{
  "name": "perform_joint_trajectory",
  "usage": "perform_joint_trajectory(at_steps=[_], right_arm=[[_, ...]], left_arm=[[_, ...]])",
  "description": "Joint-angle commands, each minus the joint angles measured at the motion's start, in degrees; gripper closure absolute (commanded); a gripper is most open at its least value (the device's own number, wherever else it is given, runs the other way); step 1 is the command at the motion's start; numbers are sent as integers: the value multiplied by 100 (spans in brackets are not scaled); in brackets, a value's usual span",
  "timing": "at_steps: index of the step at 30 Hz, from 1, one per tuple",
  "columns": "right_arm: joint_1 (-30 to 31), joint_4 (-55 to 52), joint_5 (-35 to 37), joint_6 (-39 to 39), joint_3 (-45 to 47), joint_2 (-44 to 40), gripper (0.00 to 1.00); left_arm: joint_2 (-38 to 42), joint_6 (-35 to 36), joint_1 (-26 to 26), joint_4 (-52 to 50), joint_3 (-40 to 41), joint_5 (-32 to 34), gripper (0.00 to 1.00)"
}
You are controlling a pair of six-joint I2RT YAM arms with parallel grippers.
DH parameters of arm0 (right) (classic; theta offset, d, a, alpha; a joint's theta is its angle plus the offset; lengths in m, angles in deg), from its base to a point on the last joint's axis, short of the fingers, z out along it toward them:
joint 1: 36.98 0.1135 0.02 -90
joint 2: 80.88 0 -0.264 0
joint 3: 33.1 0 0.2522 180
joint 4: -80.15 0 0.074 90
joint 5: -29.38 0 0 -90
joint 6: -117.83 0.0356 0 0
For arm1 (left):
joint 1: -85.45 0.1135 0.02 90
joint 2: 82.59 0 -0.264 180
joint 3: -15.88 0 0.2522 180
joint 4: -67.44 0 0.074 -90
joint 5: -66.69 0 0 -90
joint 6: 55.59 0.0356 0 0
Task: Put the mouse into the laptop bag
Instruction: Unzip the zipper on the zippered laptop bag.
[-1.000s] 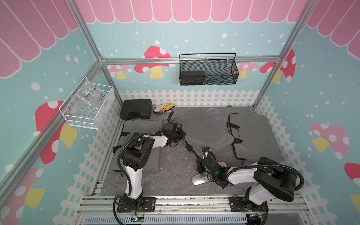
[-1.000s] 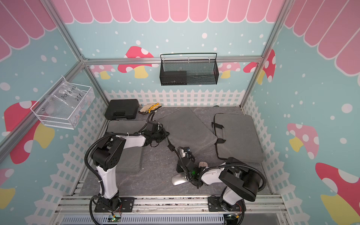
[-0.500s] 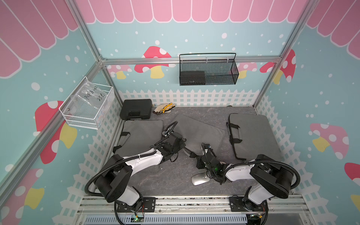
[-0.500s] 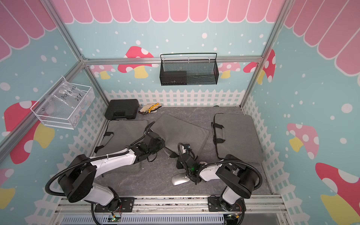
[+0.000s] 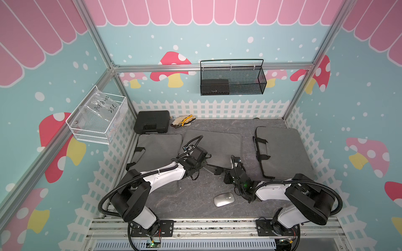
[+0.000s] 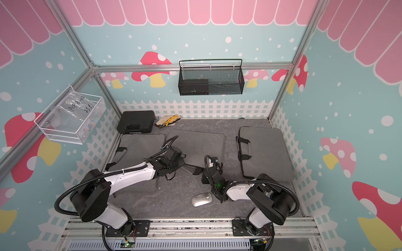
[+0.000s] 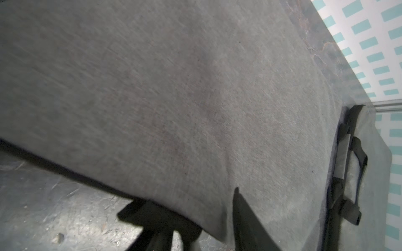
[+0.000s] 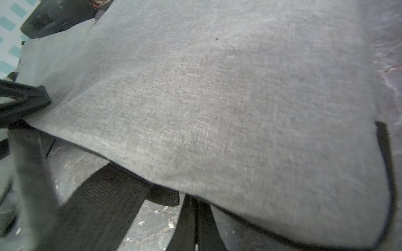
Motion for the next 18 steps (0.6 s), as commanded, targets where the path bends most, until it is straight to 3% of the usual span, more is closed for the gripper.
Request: perform_joint_trajectory(at_steps=[1,8,14,18], right_arm=[[-99,-165,280,-66,141,-35,100],[-328,-69,109,-180,240,-100,100],[-365,-82,-63,-253,228,-189,100],[-364,107,-231,-285,232,-146,100]], left_arm=[[-201,141,285,-391,-350,-144,35],[-703,279,843,-454,-564,-860,24],[-851,252,868,19,-576,-1583,34],[-636,-116,699,59,-288,-1827,34]])
